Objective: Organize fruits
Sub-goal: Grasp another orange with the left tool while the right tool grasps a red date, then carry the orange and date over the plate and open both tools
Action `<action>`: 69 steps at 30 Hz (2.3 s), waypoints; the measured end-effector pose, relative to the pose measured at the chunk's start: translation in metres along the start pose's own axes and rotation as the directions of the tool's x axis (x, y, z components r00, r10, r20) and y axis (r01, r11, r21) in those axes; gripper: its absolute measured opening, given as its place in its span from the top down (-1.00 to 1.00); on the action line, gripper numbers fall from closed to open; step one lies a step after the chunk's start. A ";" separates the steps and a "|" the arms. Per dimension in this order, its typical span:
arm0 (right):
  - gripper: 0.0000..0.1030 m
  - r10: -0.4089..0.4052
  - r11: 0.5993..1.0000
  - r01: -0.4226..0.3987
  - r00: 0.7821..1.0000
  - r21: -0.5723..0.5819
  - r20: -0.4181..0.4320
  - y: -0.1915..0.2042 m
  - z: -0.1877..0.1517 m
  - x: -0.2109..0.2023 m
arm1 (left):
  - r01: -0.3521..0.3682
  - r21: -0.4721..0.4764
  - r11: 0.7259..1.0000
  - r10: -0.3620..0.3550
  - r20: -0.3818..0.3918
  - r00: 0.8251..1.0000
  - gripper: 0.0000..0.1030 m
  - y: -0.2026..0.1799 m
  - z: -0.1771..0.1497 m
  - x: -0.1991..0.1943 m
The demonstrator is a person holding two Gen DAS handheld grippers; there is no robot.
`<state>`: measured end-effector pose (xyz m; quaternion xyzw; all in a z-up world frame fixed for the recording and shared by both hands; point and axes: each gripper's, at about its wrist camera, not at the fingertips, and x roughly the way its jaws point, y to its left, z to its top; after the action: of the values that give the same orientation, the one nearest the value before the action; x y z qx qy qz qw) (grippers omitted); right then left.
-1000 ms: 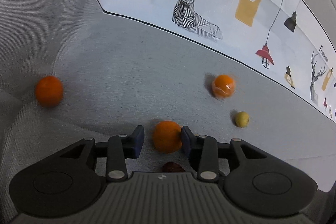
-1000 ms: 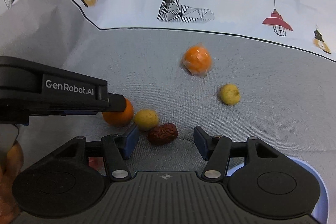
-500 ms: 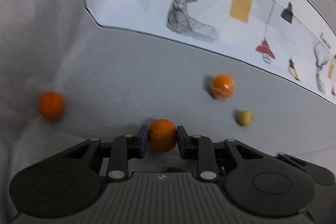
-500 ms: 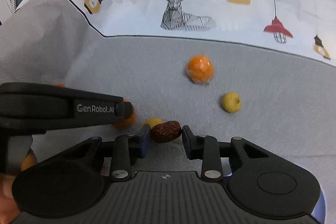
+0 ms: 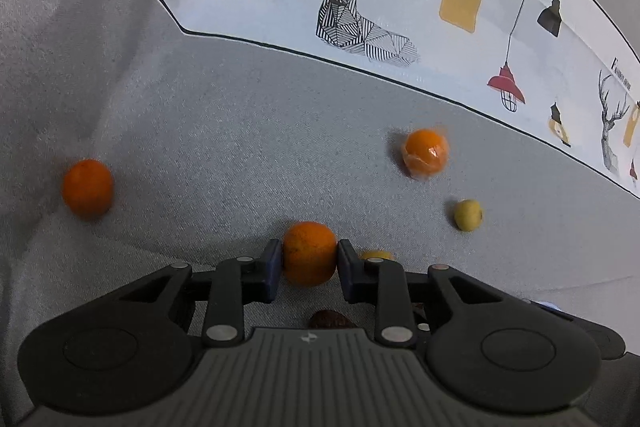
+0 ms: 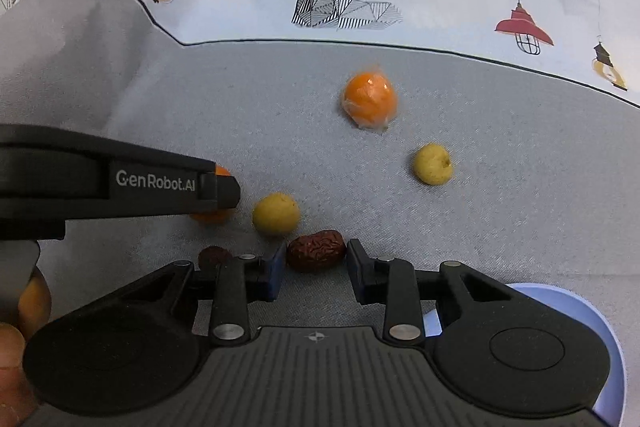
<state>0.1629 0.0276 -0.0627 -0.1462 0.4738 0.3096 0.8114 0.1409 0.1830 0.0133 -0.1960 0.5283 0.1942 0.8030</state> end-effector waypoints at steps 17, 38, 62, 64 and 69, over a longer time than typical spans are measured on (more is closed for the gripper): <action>0.33 0.032 0.998 -0.045 0.957 0.038 0.287 -0.036 0.012 -0.139 | 0.036 0.004 0.999 -0.036 0.113 0.993 0.38 -0.003 -0.005 -0.066; 0.34 -0.140 0.969 0.092 0.969 0.231 0.201 -0.162 -0.080 -0.163 | 0.175 0.239 0.955 -0.210 0.127 0.969 0.38 -0.071 -0.082 -0.121; 0.34 -0.102 0.994 0.094 0.978 0.053 0.182 -0.132 -0.075 -0.147 | 0.161 0.353 0.922 -0.190 0.047 0.981 0.38 -0.105 -0.089 -0.080; 0.34 -0.100 0.995 0.093 0.979 0.045 0.178 -0.130 -0.076 -0.146 | 0.163 0.353 0.921 -0.191 0.046 0.981 0.38 -0.105 -0.089 -0.079; 0.34 -0.094 0.996 0.091 0.981 0.025 0.170 -0.123 -0.075 -0.143 | 0.166 0.362 0.917 -0.192 0.036 0.981 0.38 -0.107 -0.091 -0.077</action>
<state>0.1396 -0.1586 0.0149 -0.1341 0.3978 0.2791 0.8636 0.0984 0.0367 0.0627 -0.0873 0.5058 0.0278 0.8578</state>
